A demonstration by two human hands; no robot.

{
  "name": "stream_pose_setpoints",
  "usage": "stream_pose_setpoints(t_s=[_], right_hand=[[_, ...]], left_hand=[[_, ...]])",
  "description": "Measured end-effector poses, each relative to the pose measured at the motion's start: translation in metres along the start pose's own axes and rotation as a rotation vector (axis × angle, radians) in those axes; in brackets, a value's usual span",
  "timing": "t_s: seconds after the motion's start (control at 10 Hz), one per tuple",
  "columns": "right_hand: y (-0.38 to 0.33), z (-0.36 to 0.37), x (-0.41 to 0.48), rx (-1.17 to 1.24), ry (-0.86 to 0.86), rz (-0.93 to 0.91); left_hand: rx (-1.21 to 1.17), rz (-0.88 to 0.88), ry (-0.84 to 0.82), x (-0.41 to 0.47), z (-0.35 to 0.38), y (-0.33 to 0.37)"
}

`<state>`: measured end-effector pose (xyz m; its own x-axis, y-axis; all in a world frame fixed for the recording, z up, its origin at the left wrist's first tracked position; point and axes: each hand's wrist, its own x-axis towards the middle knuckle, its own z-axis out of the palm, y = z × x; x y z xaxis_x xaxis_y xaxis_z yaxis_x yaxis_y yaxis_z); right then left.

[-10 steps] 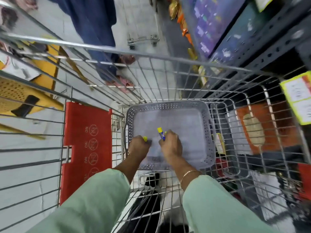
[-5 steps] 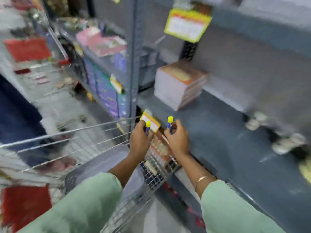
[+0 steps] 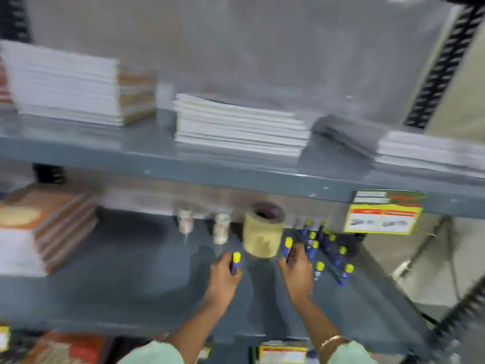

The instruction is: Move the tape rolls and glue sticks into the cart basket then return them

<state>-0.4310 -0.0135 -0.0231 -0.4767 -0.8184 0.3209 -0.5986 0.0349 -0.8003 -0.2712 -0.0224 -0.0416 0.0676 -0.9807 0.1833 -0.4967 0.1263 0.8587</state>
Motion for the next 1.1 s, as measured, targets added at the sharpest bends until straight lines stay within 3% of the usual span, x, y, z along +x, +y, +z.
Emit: stream_pose_setpoints(t_s=[0.1, 0.4, 0.9, 1.0, 1.1], right_hand=[[0.066, -0.062, 0.013, -0.047, 0.075, 0.145], [0.142, -0.114, 0.022, -0.142, 0.116, 0.318], [0.174, -0.098, 0.022, -0.236, 0.010, 0.342], [0.174, -0.097, 0.019, -0.176, 0.006, 0.321], [0.169, -0.102, 0.012, 0.002, 0.119, 0.327]], left_hand=[[-0.007, 0.050, -0.185, -0.013, 0.079, 0.034], [-0.048, 0.074, -0.338, -0.034, 0.190, 0.059], [-0.077, 0.090, -0.351, -0.042, 0.208, 0.050], [-0.115, 0.072, -0.386, -0.043, 0.205, 0.051], [-0.187, 0.040, -0.379, -0.048, 0.195, 0.052]])
